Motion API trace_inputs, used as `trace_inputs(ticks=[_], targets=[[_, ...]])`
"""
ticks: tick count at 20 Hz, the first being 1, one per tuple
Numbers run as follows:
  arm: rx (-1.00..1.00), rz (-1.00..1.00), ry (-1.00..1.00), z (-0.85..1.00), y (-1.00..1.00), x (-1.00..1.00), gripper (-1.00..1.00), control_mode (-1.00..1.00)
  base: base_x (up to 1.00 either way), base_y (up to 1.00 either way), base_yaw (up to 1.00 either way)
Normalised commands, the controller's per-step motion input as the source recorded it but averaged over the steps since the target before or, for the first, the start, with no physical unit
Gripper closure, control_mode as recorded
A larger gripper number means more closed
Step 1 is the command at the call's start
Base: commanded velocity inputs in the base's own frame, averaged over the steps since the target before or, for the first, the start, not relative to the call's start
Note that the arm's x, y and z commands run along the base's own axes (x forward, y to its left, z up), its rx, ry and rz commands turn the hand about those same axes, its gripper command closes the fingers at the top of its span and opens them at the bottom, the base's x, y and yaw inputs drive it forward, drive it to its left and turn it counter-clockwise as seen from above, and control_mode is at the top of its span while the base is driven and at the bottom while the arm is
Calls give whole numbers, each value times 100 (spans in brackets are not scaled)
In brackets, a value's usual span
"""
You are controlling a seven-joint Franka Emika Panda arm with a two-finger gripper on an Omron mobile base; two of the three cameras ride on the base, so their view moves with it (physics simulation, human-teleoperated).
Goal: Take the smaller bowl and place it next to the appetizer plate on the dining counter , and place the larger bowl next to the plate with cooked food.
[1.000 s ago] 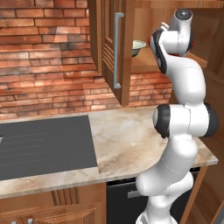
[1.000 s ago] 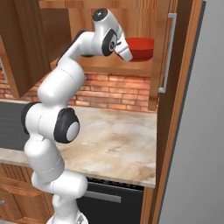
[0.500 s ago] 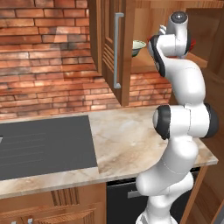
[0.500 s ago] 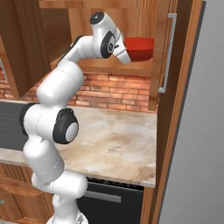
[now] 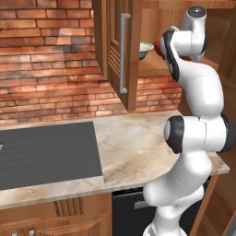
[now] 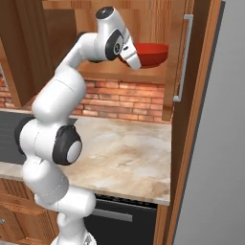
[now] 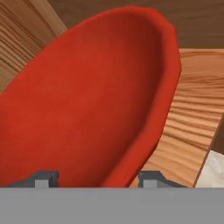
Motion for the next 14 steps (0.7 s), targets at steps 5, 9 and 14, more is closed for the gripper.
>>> trace_inputs(ticks=[5,9,14], targets=[[0,11,2,0,7,-100,100,-100,0,0,0],[0,-2,0,-8,0,-100,100,-100,0,0,0],[0,-3,0,-3,-2,-100,100,-100,0,0,0]])
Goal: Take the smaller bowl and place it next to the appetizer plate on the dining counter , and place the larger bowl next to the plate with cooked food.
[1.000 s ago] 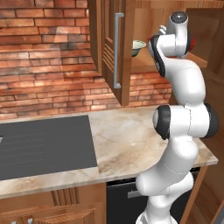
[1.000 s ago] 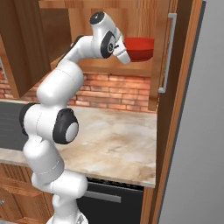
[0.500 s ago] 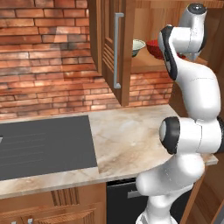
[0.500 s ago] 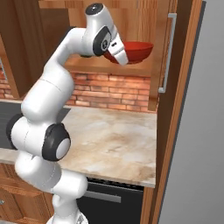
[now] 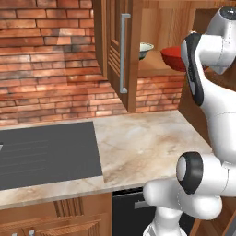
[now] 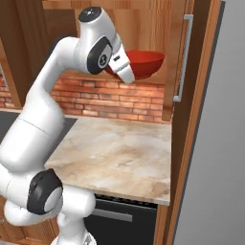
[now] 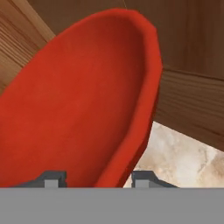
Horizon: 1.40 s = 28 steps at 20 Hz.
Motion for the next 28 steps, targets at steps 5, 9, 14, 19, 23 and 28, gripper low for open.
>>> trace_inputs(ticks=[5,9,14,19,23,28], targets=[[0,5,0,0,16,-100,100,-100,0,0,0],[0,18,0,-1,53,-100,100,-100,0,0,0],[0,21,-10,-22,76,-100,100,-100,0,0,0],[3,18,-13,-1,27,-97,100,-100,0,0,0],[7,13,-20,1,0,-94,100,-100,0,0,0],[10,11,-10,13,0,-73,100,-100,0,0,0]])
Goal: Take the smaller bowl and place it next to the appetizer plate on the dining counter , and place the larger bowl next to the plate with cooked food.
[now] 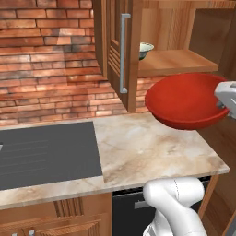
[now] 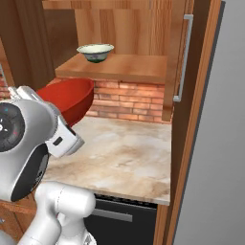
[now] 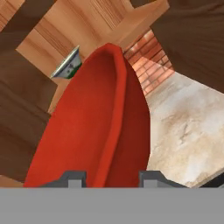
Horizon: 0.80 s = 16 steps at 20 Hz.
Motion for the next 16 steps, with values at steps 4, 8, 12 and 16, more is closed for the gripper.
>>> trace_inputs(ticks=[4,8,12,16], targets=[[0,9,0,1,18,-2,100,-100,0,0,0],[0,9,5,0,3,58,100,-100,0,0,0],[0,5,9,0,-4,28,100,-100,0,0,0],[0,4,1,0,-4,26,100,-100,0,0,0]])
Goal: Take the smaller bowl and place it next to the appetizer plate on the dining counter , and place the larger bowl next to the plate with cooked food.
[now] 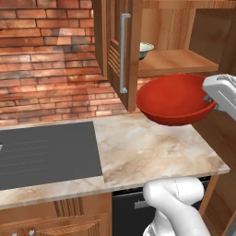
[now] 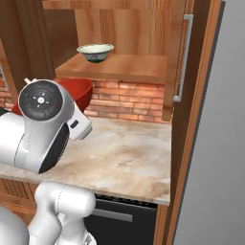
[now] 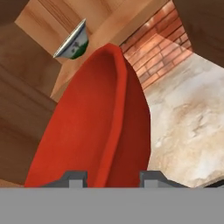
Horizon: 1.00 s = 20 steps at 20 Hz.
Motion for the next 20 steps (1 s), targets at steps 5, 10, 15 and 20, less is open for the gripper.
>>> trace_inputs(ticks=[5,10,15,20], targets=[[0,4,0,-1,0,0,100,100,-2,0,3],[0,0,0,0,0,0,100,100,-50,6,10],[0,0,0,0,0,0,100,100,-83,14,12],[0,0,0,0,0,0,100,100,-62,31,17]])
